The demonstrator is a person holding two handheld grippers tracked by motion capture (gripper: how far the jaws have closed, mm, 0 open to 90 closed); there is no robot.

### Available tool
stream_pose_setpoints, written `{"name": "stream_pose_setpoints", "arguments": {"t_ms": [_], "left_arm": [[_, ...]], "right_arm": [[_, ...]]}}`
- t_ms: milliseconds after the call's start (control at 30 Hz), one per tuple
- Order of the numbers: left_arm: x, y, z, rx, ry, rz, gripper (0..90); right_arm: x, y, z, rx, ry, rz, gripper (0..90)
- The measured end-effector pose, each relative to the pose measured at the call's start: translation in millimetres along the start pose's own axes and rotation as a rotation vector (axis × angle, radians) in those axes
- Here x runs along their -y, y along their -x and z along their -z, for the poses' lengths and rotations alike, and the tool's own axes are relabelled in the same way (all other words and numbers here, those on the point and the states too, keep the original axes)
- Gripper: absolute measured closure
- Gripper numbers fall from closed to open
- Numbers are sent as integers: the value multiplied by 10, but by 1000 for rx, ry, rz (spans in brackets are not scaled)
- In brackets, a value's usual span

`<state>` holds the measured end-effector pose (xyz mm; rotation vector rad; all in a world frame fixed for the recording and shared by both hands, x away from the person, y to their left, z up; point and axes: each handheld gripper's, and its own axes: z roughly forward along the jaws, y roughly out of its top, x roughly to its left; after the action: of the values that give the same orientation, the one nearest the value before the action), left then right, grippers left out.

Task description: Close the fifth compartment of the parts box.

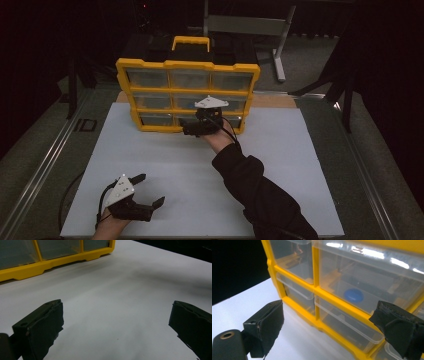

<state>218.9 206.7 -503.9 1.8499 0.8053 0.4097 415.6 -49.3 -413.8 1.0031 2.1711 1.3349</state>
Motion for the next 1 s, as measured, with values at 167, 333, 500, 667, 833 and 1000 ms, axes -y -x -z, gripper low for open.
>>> {"name": "stream_pose_setpoints", "arguments": {"t_ms": [167, 333, 500, 667, 833, 1000], "left_arm": [[1, 2, 1, 0, -1, -1, 0], [1, 3, 4, 0, 0, -1, 0], [4, 2, 7, 0, 1, -2, 0], [7, 1, 13, -1, 1, -2, 0], [6, 2, 16, -2, 1, -3, 0], [5, 5, 12, -1, 1, -5, 0]], "right_arm": [[6, 13, 20, -30, 0, 19, 94], [-15, 1, 65, -52, 0, 43, 94], [-34, -10, 142, -94, 17, 55, 94], [-65, -10, 242, -132, 27, 76, 95], [-97, -12, 349, -157, 41, 83, 95], [-117, -27, 471, -169, 59, 102, 95]]}}
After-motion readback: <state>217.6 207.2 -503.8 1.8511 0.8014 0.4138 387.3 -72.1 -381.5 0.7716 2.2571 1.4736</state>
